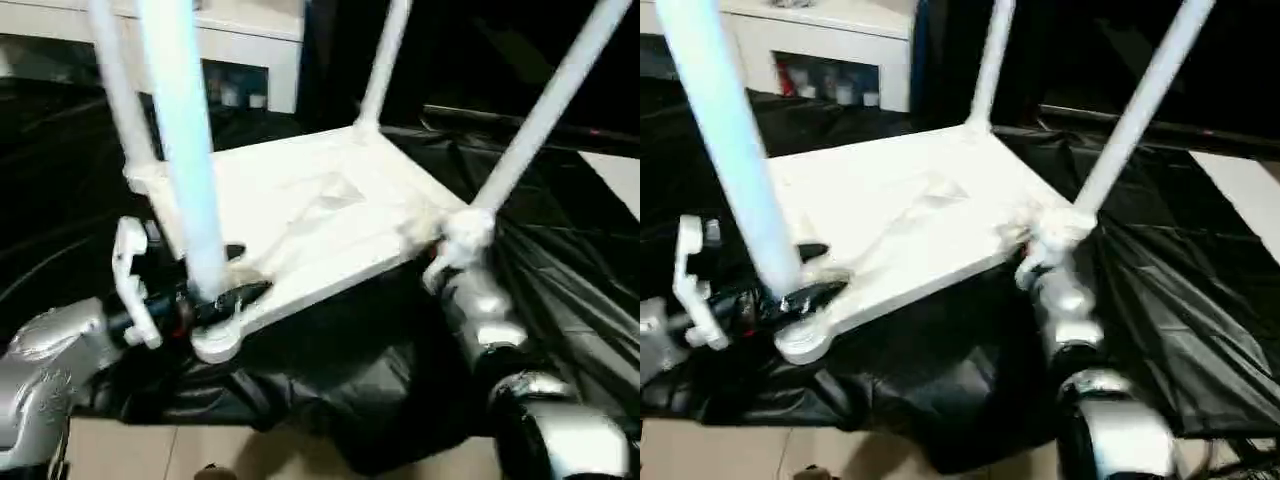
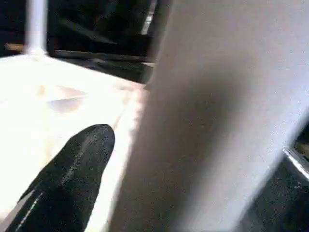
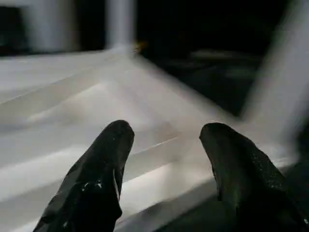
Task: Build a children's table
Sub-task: Rotate table base
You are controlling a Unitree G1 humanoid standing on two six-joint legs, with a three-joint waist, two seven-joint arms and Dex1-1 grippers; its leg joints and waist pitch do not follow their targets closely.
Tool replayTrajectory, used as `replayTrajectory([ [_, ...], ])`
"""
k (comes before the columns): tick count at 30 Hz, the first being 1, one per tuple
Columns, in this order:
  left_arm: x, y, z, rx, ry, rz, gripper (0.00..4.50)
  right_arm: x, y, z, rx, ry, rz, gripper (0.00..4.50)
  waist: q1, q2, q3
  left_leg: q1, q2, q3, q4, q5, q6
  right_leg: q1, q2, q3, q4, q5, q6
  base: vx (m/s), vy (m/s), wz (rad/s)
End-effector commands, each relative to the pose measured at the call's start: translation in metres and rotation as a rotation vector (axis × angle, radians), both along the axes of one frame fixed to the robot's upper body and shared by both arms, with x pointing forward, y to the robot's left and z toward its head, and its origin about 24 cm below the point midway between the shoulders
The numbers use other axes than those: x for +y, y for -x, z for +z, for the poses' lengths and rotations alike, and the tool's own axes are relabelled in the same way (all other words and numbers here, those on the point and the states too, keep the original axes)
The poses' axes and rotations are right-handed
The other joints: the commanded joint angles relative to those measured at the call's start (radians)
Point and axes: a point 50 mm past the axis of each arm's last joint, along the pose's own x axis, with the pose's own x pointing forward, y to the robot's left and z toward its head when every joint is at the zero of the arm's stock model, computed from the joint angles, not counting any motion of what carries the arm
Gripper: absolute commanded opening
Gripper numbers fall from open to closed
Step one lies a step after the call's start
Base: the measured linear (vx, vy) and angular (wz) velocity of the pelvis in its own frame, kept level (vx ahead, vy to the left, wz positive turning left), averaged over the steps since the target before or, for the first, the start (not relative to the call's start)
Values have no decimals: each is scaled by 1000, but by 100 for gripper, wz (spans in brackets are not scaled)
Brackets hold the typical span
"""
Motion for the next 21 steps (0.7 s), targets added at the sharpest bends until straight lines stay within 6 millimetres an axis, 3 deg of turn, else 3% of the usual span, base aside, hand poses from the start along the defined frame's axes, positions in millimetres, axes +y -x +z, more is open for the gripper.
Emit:
replayTrajectory([
  [1, -5, -2, -1, -2, -5, -10, 441, -21, 3, -3, 24, 5, -117, 273, -5, 26, -53, 22, -19, 20, -61, -375, -62, 28, -18, 29, -75, -300, -116, 0, 0, 0],
  [4, -8, -3, 0, 3, 0, -23, 441, -27, 7, -14, 109, 62, -143, 273, -10, 27, -56, 14, -21, 16, -61, -388, -67, 31, -18, 28, -75, -323, -107, 0, 0, 0],
  [6, -8, -3, 0, 3, 2, -27, 441, -26, 8, -16, 123, 63, -141, 273, -16, 21, -57, 10, -22, 15, -60, -385, -64, 34, -17, 28, -75, -327, -107, 0, 0, 0],
  [10, -12, -2, 2, 16, 19, -79, 441, -1, 11, -31, 215, 53, 21, 273, -20, 24, -56, 8, -21, 14, -58, -395, -54, 28, -16, 32, -75, -343, -112, 0, 0, 0],
  [16, -23, 7, 5, 44, 52, -189, 441, 25, 9, -34, 258, 55, 162, 273, -20, 25, -53, 15, -17, 14, -60, -418, -56, 20, -15, 35, -72, -338, -133, 0, 0, 0],
  [21, -37, 15, 7, 65, 97, -278, 441, 43, 6, -30, 243, 47, 259, 273, -25, 22, -53, 9, -17, 12, -61, -411, -61, 27, -16, 35, -67, -322, -138, 0, 0, 0],
])
